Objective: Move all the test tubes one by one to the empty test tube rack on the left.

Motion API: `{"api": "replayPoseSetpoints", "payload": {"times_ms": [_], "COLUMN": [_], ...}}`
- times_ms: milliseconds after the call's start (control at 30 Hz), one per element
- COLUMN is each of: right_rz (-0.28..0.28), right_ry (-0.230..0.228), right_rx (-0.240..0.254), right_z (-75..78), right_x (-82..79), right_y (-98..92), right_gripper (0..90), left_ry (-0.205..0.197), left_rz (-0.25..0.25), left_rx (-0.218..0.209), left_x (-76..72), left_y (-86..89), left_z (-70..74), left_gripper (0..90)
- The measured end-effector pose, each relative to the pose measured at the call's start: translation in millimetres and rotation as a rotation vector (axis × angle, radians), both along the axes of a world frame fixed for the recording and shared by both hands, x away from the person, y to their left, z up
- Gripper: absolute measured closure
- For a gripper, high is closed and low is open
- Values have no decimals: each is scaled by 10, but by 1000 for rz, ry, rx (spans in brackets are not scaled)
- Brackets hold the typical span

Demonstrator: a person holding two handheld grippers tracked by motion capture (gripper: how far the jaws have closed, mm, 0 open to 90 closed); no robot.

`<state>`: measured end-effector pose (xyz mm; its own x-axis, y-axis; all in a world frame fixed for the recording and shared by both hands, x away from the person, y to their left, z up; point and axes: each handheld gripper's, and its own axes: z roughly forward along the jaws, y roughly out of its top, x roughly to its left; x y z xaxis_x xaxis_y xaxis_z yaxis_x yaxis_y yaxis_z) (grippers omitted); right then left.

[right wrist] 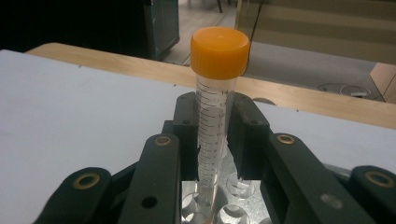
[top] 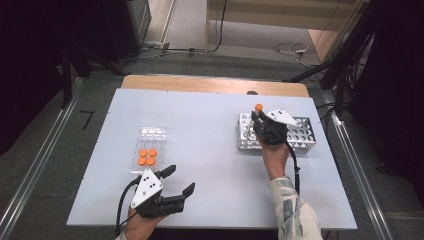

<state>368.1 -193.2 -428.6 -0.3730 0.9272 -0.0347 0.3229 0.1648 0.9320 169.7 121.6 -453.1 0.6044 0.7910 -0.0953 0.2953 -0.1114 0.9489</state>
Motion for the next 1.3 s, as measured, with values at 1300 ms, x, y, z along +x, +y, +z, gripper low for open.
{"api": "replayPoseSetpoints", "payload": {"times_ms": [1300], "right_rz": [341], "right_ry": [-13], "right_rx": [33], "right_z": [79], "right_x": [-957], "right_y": [231], "right_gripper": [722], "left_ry": [-3], "left_rz": [8], "left_rx": [6], "left_x": [7], "left_y": [-22], "left_z": [-17], "left_gripper": [202]}}
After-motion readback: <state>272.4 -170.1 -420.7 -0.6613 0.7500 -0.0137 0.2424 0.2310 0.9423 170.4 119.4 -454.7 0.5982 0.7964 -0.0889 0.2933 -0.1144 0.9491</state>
